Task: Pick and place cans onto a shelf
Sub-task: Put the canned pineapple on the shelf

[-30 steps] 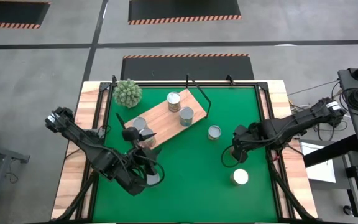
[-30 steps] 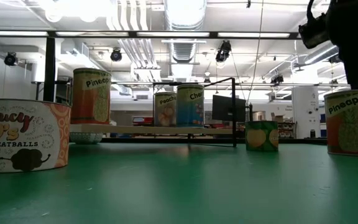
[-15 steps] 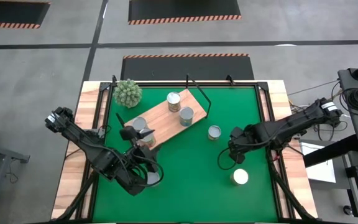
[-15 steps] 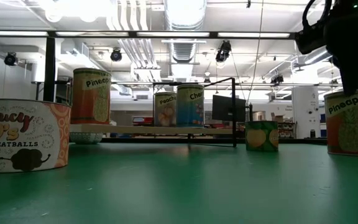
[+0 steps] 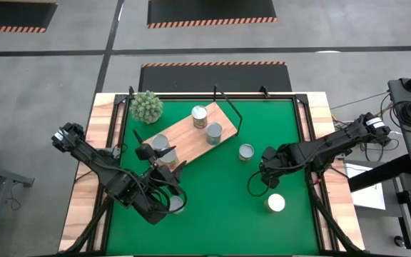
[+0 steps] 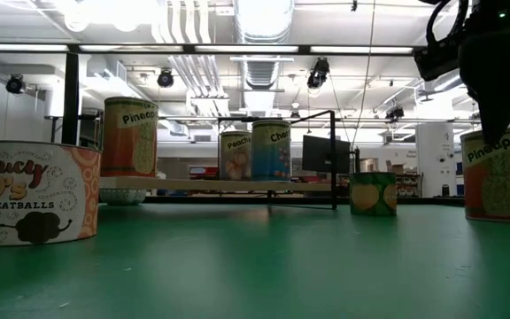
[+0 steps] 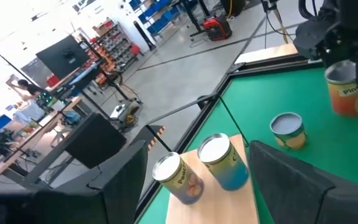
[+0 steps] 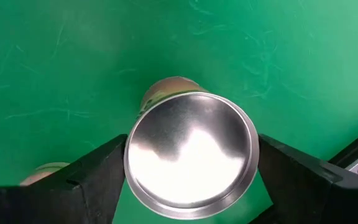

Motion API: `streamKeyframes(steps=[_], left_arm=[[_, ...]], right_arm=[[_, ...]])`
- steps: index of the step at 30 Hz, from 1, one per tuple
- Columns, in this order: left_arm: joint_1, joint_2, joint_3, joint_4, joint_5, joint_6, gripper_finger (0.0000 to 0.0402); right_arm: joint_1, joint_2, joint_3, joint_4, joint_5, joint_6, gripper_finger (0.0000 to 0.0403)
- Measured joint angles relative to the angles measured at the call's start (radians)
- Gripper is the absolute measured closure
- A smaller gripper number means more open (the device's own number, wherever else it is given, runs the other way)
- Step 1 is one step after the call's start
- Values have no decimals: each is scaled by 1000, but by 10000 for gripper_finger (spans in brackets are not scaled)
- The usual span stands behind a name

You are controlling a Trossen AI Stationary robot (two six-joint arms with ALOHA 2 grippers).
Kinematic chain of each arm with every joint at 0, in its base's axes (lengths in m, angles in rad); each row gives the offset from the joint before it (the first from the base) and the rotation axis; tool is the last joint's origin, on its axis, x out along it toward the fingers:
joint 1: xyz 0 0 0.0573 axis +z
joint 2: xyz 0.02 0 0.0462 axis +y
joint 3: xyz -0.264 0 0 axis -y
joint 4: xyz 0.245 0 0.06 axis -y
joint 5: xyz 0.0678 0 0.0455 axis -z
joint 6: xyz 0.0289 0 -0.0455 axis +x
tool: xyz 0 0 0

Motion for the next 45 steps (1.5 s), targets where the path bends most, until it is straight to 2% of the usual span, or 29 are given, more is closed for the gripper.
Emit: streamKeyframes(steps=[5,8,11,14,20,26,38,41,45], left_arm=[[0,0,-14,2,-8,-26,139],[0,0,-74,1,-47,-28,139],[5,0,-150,5,-94,-84,139],[18,1,-204,4,-92,-108,140],[43,-26,-218,6,-104,-126,158],[42,-62,-256,-13,-191,-149,181],[41,-137,-307,-21,-202,-189,192],[41,-139,-307,-21,-202,-189,192],[41,-138,-307,-21,-202,-184,192]], right_arm=[[0,-11,26,-42,-4,-19,86],[0,-15,96,-136,-3,-29,78],[0,-13,193,-209,17,-49,78],[0,-13,303,-256,53,-89,78],[-1,13,538,-225,165,-210,78],[-4,155,789,-190,183,-403,77],[-111,575,1289,-180,176,-960,77],[-150,663,1378,-181,148,-1088,77],[-202,748,1425,-172,45,-1270,77]])
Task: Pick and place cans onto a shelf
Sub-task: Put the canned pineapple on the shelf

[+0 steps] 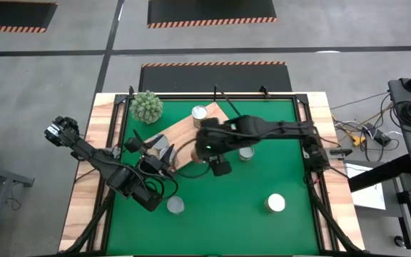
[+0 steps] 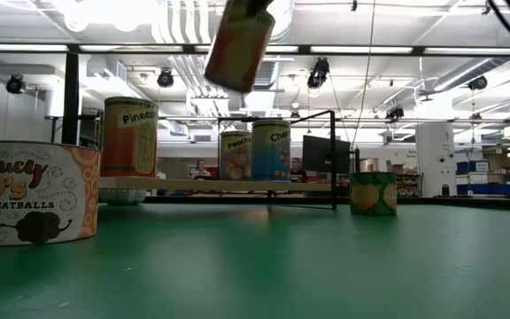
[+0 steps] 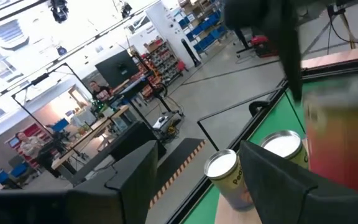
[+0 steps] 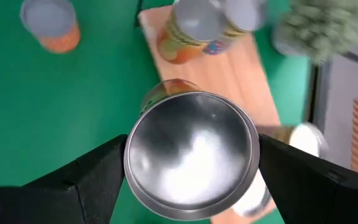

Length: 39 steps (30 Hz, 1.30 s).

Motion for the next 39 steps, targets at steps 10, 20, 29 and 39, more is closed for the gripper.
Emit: streamKeyframes(steps=[10,20,29,39], left_arm=[[0,0,0,-3,1,10,192],[0,0,0,-6,2,10,192],[0,0,0,-6,2,10,192],[0,0,1,-6,2,10,192]], right_arm=[[-117,134,-6,101,-80,-147,77],[-154,211,-6,125,-83,-171,76],[-152,215,-6,150,-83,-162,76],[-152,215,-7,172,-83,-167,76]])
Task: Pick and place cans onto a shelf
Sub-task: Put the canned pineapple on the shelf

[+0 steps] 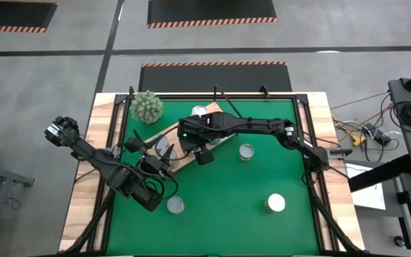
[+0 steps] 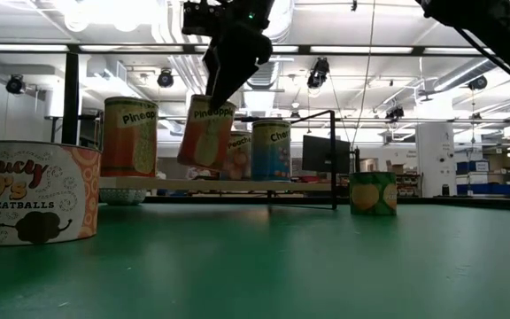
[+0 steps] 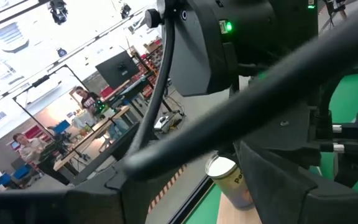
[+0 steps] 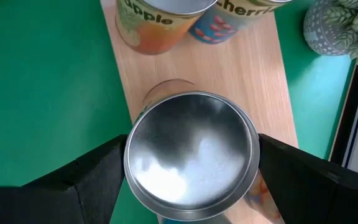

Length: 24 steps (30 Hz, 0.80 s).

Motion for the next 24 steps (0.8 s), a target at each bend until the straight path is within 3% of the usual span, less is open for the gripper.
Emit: streamKeyframes(steps=[19,24], left_arm=[[0,0,0,1,0,0,192],[0,0,0,6,2,0,192]], right_arm=[[0,-5,3,15,0,-8,50],[26,-76,3,-38,1,34,51]])
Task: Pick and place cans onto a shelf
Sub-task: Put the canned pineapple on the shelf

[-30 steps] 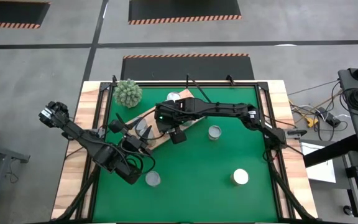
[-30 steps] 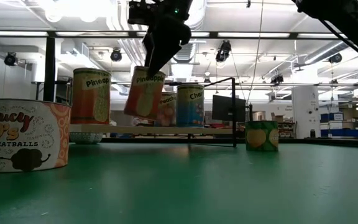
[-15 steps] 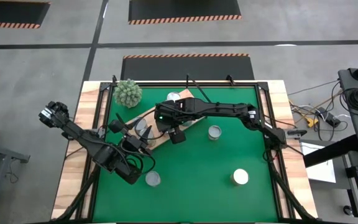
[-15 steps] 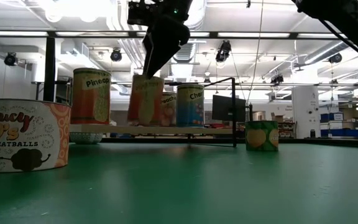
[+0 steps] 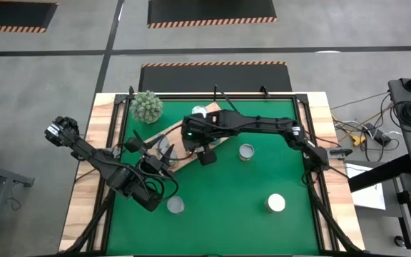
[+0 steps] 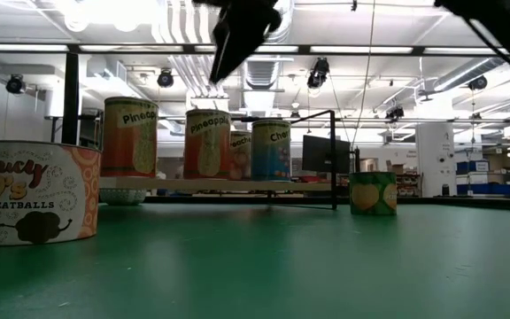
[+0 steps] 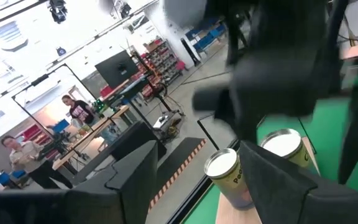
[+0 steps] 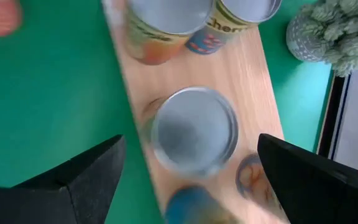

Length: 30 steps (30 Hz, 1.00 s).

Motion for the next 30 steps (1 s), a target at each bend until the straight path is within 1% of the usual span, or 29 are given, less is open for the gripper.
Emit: streamKeyframes(steps=[3,5,8,11,13,16,18,20,25,28,30], left_arm=[[0,0,0,7,7,0,192],[2,0,1,17,42,10,192],[9,2,23,30,152,35,192],[18,12,53,54,261,57,192],[20,23,73,57,319,57,192],[21,40,89,60,374,66,192],[21,56,95,66,394,83,192],[21,68,96,68,398,98,192],[28,100,117,85,412,112,192],[45,122,146,105,475,99,196],[62,142,165,130,512,96,208]], right_arm=[[30,-57,0,-60,-1,54,51],[56,-96,-7,-91,-1,105,51],[115,-169,-45,-107,-1,161,51],[185,-267,-151,-60,12,202,51],[234,-345,-259,14,50,235,51],[313,-474,-463,164,157,272,51],[364,-562,-613,290,224,278,51],[409,-644,-762,431,266,278,51],[461,-826,-1096,771,276,278,51],[464,-920,-1254,912,278,263,51],[464,-980,-1340,978,278,243,51]])
